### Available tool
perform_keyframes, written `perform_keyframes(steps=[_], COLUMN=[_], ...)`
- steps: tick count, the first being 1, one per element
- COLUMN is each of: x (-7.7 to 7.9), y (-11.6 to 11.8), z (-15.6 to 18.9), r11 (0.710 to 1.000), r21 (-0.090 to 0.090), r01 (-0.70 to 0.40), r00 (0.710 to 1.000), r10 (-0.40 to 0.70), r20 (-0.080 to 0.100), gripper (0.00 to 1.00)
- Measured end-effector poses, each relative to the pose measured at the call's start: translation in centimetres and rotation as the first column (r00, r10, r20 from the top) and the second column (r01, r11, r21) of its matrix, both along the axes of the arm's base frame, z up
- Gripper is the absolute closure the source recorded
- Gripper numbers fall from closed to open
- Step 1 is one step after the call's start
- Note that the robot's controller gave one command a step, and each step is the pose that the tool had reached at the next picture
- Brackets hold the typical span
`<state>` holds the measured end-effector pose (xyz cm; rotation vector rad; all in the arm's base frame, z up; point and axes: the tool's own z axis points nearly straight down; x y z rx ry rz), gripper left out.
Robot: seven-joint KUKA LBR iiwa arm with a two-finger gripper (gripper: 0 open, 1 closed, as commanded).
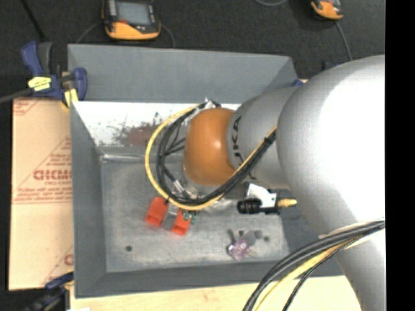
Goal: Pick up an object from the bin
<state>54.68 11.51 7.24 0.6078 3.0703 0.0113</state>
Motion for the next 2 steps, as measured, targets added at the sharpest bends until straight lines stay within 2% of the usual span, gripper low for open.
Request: perform_keyframes(steps=[1, 2], x=[0.18, 0.31], y=[-0.08, -0.15], z=[3.34, 4.32], r11=[1.000, 1.000], r21=[-0.003, -0.004], r01=[0.002, 0.005], r00=[1.000, 1.000], r10=[-0.002, -0.005], r20=[-0.006, -0.007], gripper=[1.00, 1.00])
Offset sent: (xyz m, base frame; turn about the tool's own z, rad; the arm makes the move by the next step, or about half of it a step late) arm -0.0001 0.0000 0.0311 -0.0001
